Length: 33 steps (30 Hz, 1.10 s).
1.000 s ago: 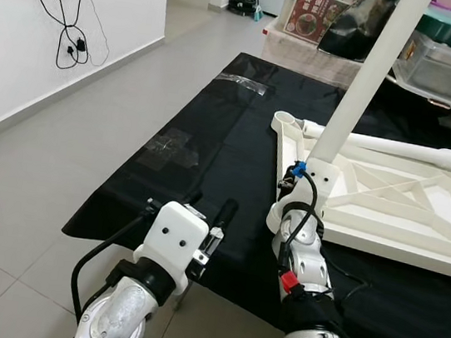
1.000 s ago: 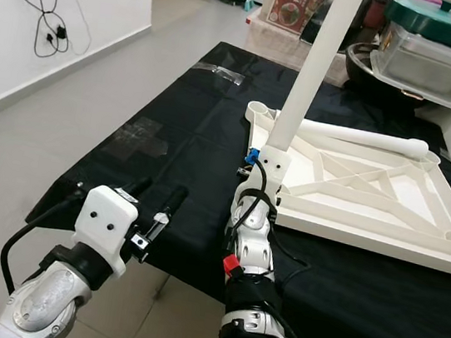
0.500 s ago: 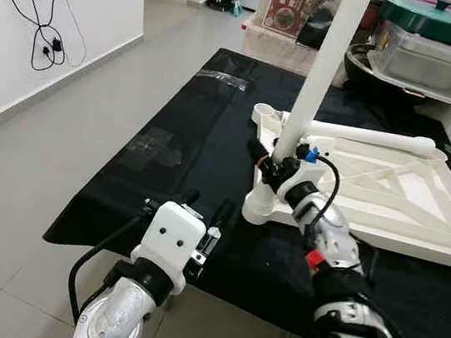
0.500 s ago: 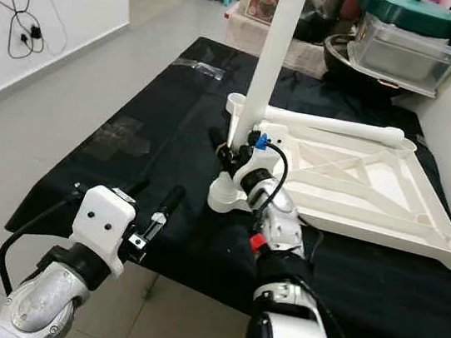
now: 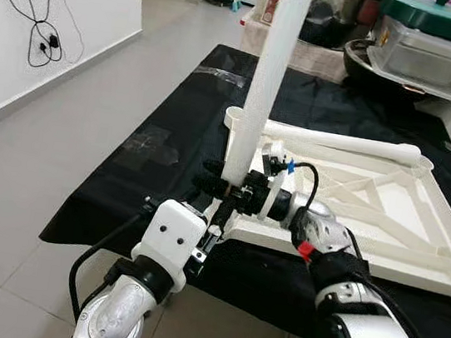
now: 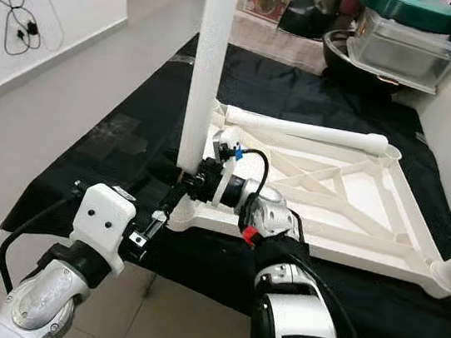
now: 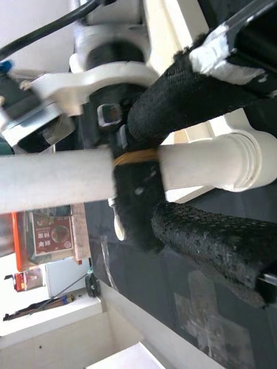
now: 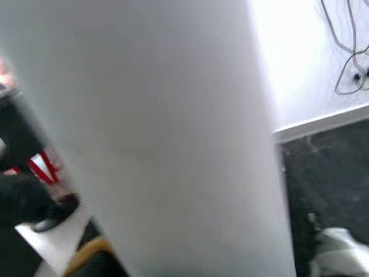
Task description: Building children table
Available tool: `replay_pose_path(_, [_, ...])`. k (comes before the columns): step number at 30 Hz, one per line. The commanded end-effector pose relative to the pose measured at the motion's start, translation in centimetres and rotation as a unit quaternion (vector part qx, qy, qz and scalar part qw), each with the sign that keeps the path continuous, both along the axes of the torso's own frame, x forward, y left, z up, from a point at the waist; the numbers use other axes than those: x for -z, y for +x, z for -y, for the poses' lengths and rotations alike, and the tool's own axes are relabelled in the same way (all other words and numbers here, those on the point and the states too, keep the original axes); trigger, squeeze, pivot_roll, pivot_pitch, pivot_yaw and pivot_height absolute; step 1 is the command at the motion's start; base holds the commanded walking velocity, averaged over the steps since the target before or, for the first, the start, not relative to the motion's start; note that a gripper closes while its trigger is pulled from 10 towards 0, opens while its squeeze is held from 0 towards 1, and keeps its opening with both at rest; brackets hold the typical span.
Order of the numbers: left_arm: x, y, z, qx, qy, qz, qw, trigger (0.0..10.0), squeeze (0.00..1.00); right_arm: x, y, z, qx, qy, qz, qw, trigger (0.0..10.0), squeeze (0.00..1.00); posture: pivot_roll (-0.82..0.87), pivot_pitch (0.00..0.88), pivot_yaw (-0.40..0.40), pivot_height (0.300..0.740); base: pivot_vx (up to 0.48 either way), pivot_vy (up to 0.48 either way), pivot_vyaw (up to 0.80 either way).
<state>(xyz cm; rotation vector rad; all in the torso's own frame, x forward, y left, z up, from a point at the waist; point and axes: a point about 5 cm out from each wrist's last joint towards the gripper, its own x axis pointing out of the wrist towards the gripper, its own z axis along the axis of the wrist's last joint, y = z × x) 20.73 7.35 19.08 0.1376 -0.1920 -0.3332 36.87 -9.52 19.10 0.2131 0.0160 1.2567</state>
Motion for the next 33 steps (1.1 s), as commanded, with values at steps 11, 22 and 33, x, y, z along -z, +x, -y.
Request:
replay_pose_path(11, [0.3, 0.0, 0.4, 0.003, 0.0, -0.008, 1.0, 10.0, 0.0, -0.3, 1.1, 0.6, 0.131, 0.028, 0.013, 0.991, 0.0, 0.0, 0.15, 0.064, -0.126, 0.74, 0.0, 0.0, 0.0])
replay_pose_path(22, [0.5, -0.1, 0.5, 0.007, 0.001, -0.01, 1.0, 10.0, 0.0, 2.6, 0.9, 6.2, 0.632, -0.036, -0.031, 0.773, 0.0, 0.0, 0.15, 0.053, -0.122, 0.74, 0.0, 0.0, 0.0])
replay_pose_path(33, [0.6, -0.1, 0.3, 0.003, 0.003, -0.01, 1.0, 10.0, 0.0, 2.6, -0.1, 4.2, 0.677, -0.036, -0.058, 0.733, 10.0, 0.0, 0.15, 0.045, -0.12, 0.74, 0.0, 0.0, 0.0])
